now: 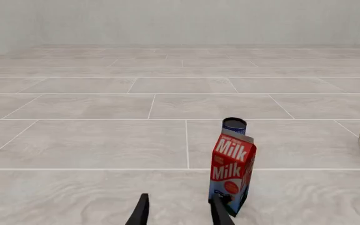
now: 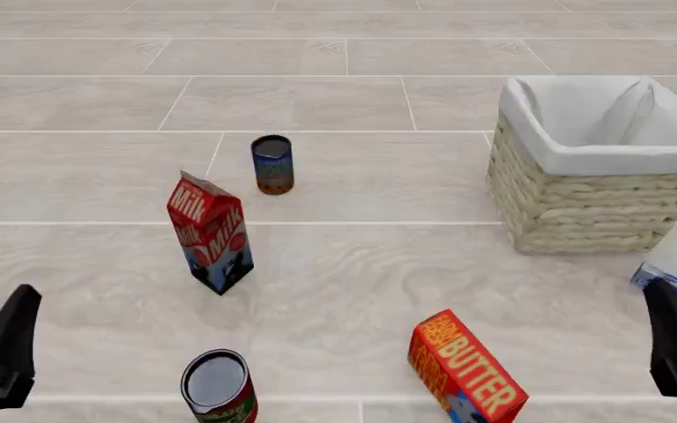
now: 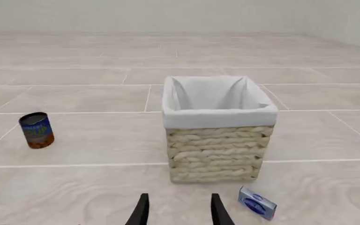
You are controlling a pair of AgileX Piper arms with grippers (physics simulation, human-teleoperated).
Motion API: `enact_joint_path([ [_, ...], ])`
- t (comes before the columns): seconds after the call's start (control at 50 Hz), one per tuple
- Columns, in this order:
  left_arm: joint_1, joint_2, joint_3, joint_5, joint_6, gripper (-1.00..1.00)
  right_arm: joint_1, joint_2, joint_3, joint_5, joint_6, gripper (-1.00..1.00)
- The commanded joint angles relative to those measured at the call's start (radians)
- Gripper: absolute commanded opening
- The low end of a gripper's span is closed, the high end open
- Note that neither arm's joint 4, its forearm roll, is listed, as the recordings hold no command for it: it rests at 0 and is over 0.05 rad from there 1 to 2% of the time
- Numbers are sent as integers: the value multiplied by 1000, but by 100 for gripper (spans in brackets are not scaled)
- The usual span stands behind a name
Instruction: Pick the cream cheese and place it in the basket.
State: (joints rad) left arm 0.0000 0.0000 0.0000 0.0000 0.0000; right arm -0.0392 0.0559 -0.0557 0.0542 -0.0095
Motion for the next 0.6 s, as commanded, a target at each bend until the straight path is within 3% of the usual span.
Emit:
enact_joint_path([
  [0.02,0,0,0,0,0,100,46,-48,49,-50,3,100],
  [0.18,0,0,0,0,0,100,50,-49,47,-47,5,100],
  [0.22,0,0,0,0,0,100,53,-50,44,-42,-24,100],
  [0.6,0,0,0,0,0,100,49,-55,-68,73,-11,100],
])
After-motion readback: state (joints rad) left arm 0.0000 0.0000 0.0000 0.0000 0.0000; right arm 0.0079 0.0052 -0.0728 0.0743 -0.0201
